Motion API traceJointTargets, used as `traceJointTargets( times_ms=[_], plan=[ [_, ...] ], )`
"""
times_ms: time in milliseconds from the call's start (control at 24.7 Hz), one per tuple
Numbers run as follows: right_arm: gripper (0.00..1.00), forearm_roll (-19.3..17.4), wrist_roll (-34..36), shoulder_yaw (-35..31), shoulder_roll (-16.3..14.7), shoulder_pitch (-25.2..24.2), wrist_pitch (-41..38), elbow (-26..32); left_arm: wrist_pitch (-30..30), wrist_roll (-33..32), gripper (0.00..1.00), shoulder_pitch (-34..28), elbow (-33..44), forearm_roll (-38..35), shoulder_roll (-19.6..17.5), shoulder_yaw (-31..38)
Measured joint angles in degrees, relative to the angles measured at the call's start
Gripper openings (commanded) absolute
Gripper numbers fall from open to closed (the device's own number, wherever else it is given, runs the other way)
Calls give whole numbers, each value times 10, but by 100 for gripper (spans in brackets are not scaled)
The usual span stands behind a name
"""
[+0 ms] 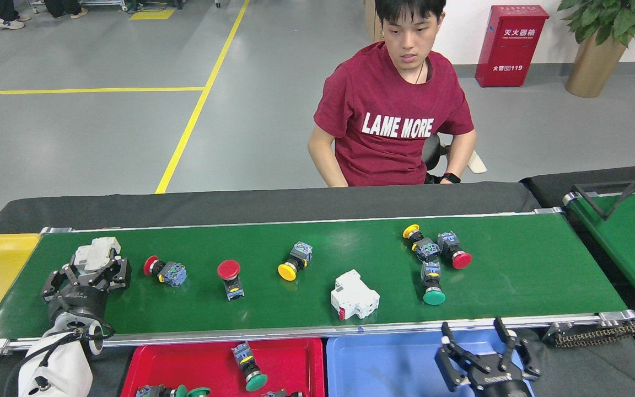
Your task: Pick switch part from conveyor to tray
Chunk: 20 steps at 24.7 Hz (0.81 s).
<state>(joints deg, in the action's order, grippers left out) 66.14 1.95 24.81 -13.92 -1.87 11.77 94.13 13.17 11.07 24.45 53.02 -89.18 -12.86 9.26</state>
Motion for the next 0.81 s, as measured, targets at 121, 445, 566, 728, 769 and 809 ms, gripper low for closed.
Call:
traceJointTargets(
  times_ms=[121, 445, 566, 728, 769, 809],
  plan=[
    [97, 29, -41, 36, 30, 46, -26, -25, 61, -10, 4, -70, 149, 0, 28, -2],
    [74, 116, -99, 61, 156, 165, -126, -209, 149, -43, 6, -166, 320, -8, 100, -98],
    [25, 118, -99, 66, 163, 185, -157, -234, 154, -46, 6, -166, 320, -7, 92, -96],
    [11, 117, -99, 66, 163, 192, -194, -240, 158, -46, 6, -170, 320, -4, 82, -84],
    [10, 113, -98, 66, 163, 192, -198, -240, 158, -46, 6, -174, 323, -3, 82, -83],
    [8, 108, -98, 66, 162, 192, -204, -239, 160, -46, 6, -183, 330, 0, 82, -83]
  ],
)
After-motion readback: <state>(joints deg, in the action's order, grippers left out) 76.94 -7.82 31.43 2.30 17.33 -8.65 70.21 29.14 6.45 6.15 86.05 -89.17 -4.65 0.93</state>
